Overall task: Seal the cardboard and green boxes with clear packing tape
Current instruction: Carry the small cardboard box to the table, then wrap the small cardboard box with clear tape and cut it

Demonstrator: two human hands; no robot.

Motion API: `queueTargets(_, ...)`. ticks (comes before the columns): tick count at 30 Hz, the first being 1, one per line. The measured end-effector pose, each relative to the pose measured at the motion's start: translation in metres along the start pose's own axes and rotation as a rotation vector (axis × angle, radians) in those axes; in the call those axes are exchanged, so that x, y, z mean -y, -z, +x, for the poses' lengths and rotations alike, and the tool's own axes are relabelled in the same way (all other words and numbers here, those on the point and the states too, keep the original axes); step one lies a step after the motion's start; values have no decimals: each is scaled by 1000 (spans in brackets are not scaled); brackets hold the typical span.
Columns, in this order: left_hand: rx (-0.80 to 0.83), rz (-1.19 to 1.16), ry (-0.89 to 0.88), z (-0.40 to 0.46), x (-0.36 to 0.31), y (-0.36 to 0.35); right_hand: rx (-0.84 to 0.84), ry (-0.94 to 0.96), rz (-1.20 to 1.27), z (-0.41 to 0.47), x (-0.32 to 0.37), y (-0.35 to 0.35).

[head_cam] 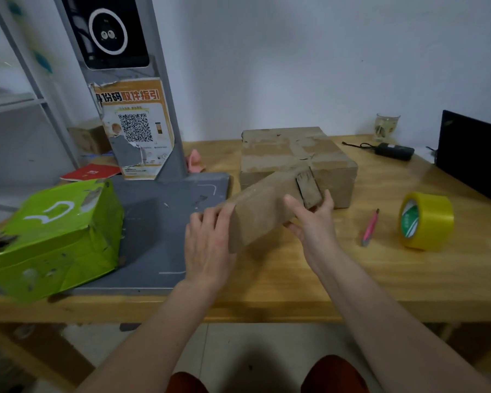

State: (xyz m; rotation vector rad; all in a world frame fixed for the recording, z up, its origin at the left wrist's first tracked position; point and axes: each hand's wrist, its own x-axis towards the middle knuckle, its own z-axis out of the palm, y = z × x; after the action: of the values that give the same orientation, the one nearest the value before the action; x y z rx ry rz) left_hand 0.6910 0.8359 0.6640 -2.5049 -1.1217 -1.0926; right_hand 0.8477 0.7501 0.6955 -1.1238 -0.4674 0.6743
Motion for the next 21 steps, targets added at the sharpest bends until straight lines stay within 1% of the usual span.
queueTargets(3,4,19,-59,-6,-3,-4,-102,8,-32,2,-3,5)
queueTargets(5,20,3,-56,-9,-5,-6,-145,8,-59,3,-6,9)
queueTargets(7,53,-89,-27,-12,-6,-8,-194,21,-89,7,-8,13)
queueTargets(9,90,-255,36,-13,-7,-9,-238,38,-135,9,-8,18)
queueTargets(13,139,-520,226,-14,-18,-5,-280,86,-246,13,-11,26)
queueTargets(15,174,-650,386,-10,-22,2,-305,93,-301,14,-11,29)
queueTargets(18,346,-890,712,-3,-15,8,-325,83,-402,19,-10,35)
queueTargets(19,405,-970,784,-1,-13,8,-321,89,-443,20,-9,37)
queueTargets(21,471,-1103,847,0,-14,6,-310,108,-510,22,-7,37)
